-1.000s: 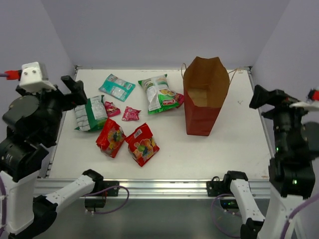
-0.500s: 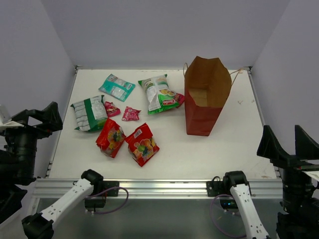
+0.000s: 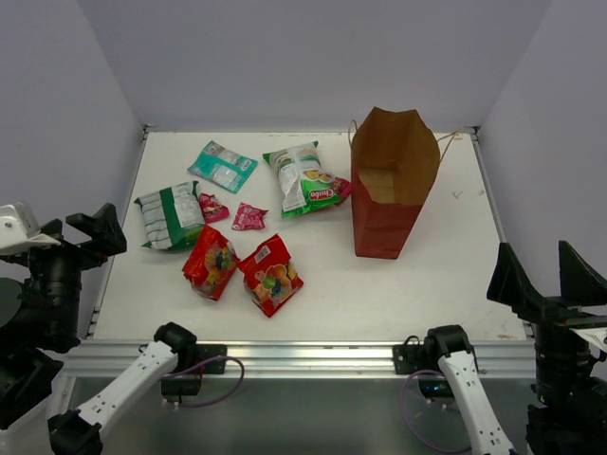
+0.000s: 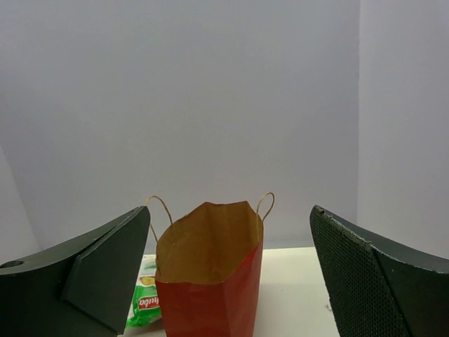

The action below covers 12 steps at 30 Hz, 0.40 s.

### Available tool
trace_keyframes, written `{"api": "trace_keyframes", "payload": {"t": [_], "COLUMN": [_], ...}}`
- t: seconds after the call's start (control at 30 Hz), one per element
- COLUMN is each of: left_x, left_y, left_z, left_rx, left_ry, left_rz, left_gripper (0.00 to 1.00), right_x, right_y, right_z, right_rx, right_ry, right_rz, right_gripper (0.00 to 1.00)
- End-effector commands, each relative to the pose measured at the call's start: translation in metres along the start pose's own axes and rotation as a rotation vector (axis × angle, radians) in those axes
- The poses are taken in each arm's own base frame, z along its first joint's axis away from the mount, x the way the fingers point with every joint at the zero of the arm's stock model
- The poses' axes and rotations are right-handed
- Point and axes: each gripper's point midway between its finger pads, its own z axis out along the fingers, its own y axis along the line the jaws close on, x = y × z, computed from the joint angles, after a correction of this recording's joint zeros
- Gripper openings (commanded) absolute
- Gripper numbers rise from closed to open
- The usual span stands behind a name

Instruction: Take the snacks out of the paper bag

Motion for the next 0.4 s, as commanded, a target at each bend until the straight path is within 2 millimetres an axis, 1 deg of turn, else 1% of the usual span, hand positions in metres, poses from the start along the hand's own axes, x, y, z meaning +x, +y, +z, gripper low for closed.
{"api": "trace_keyframes", "payload": {"t": [0.0, 0.1, 0.33, 0.37], "left_x": [0.007, 0.015, 0.033, 0.038], "left_y": [-0.004, -0.006, -0.019, -0.021], "left_z": [0.007, 0.011, 0.020, 0.023], "left_rx": [-0.010, -0.010, 0.020, 0.021], "left_ry": [0.017, 0.039, 0.090, 0.102], "left_rz": [0.024, 0.037, 0.054, 0.060], "left_gripper": [1.00, 1.00, 1.00, 1.00], "right_x": [-0.004, -0.001, 0.004, 0.004], "right_y": [0.000, 0.000, 0.002, 0.003], "right_z": [0.007, 0.009, 0.012, 0.012], "right_rx": [-0.001, -0.004, -0.013, -0.017], "right_ry": [-0.017, -0.014, -0.001, -0.004], "right_rz": [-0.008, -0.009, -0.006, -0.006], "right_gripper": [0.99, 0.99, 0.99, 0.99]}}
